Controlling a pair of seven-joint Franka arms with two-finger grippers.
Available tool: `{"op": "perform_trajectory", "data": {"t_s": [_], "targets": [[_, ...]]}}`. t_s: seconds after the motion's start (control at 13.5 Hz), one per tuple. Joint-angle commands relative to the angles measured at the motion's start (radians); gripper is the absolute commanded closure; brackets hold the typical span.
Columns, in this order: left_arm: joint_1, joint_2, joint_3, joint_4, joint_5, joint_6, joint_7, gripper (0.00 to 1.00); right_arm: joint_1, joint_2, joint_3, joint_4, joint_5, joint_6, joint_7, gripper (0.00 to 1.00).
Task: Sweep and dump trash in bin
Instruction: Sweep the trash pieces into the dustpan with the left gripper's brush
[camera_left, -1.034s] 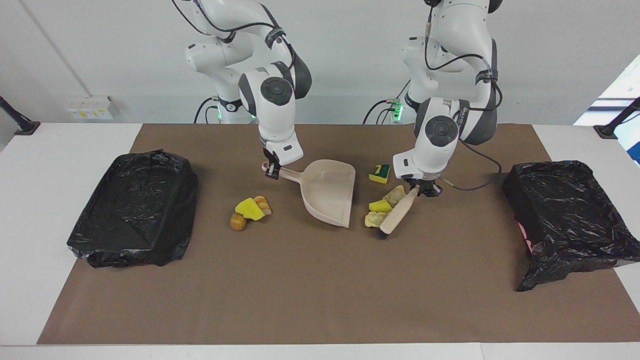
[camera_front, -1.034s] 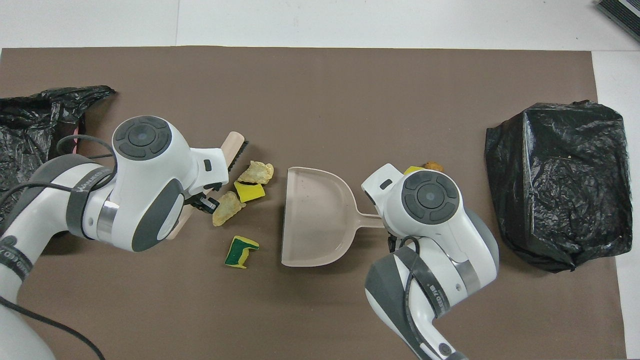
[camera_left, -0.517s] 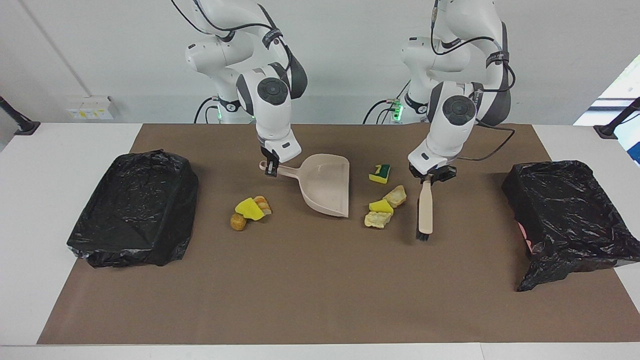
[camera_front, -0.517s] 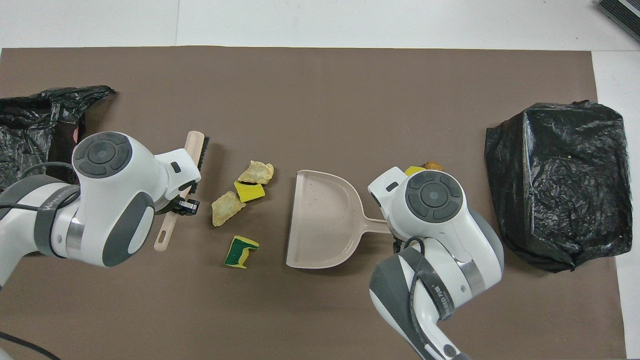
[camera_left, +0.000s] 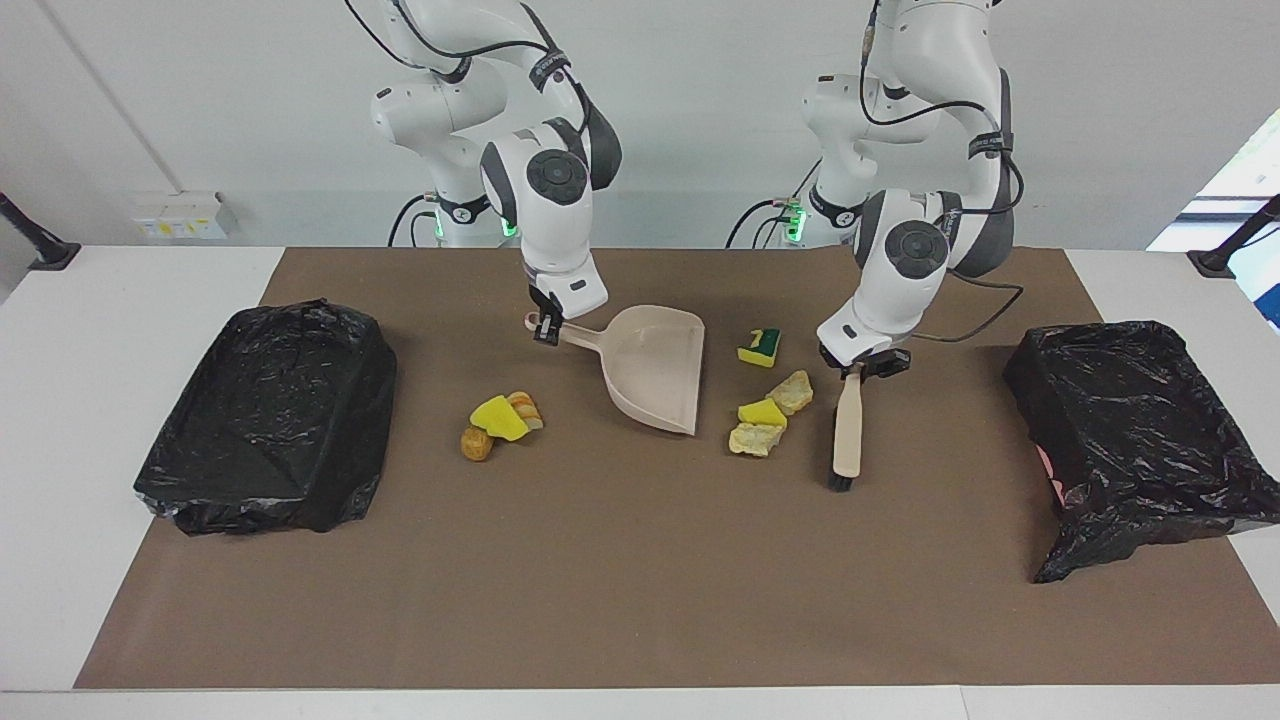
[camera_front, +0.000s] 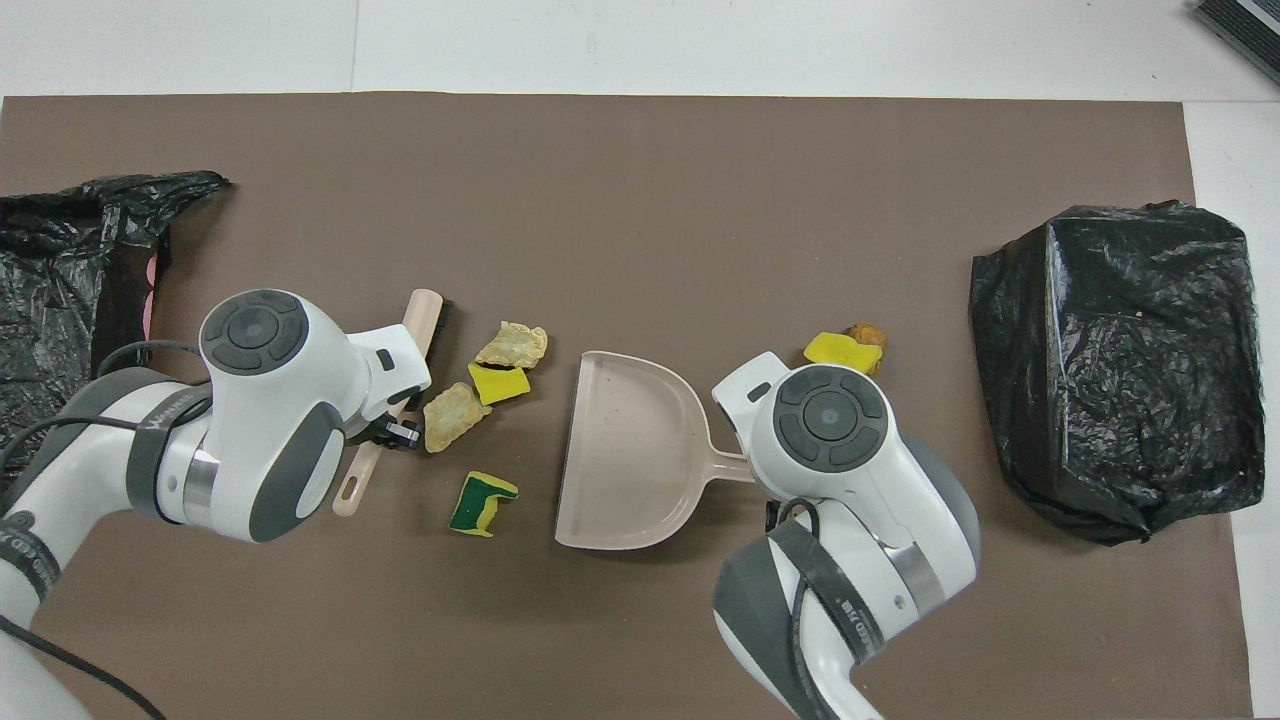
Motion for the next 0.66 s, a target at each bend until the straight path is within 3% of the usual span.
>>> {"op": "perform_trajectory", "data": {"t_s": [0.0,0.59], "targets": [[-0.073,-0.059,0.01,-0.069,-0.056,0.026,0.006,1.0,-0.005,-0.025,0.003,-0.021,0.005,-0.006,0.017,1.0],[-0.271,-0.144,0.01,-0.158,-0.212,-0.028,0.005,1.0,0.014,-0.023,0.003,-0.043,0.005,0.0,0.08,1.0]]}}
